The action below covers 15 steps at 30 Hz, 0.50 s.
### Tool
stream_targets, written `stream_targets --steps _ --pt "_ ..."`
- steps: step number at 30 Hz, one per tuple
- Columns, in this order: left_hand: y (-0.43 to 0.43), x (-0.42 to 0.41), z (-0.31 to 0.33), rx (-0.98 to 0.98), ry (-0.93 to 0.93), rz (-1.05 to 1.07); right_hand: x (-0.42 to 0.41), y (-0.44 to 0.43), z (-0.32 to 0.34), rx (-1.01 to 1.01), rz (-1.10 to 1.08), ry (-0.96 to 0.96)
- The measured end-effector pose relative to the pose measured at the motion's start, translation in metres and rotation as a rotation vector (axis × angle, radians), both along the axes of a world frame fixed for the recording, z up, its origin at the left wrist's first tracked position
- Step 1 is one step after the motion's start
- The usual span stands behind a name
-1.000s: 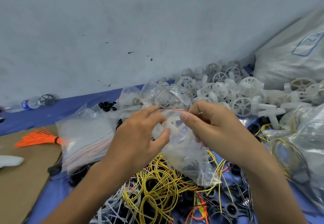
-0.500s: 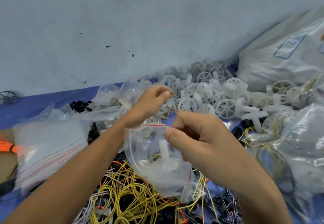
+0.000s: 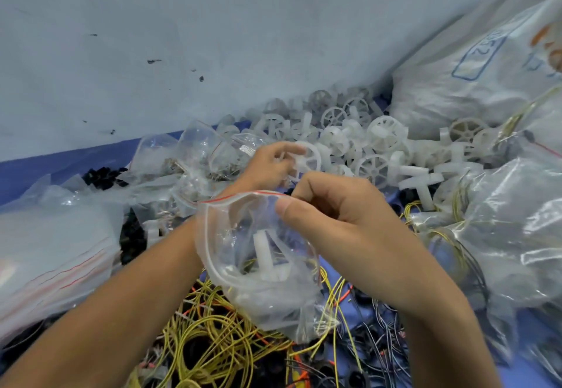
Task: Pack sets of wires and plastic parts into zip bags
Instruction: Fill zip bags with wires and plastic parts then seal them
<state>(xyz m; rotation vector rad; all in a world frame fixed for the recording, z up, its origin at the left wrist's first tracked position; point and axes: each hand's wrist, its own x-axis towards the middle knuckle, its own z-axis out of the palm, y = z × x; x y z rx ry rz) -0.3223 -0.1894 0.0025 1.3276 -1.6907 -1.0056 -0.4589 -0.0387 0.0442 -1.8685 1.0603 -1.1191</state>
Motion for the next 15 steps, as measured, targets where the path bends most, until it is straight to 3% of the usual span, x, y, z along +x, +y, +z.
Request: stream_targets --steps 5,9,11,15 --pt "0.058 0.075 0.050 -0.237 0.281 0.137 0.007 0.000 0.001 0.035 -0.008 -0.014" --pt "0.142 0.121 0.091 -0.266 0.502 -0.064 0.012 0.000 0.003 0.029 -0.018 -0.035" --pt "0.174 0.126 0.098 -0.219 0.454 -0.192 0.013 0.001 0.003 0.017 -0.010 -0.046" --pt "0.194 0.116 0.088 -0.153 -0.029 -0.154 0.015 0.007 0.003 0.018 0.010 -0.051"
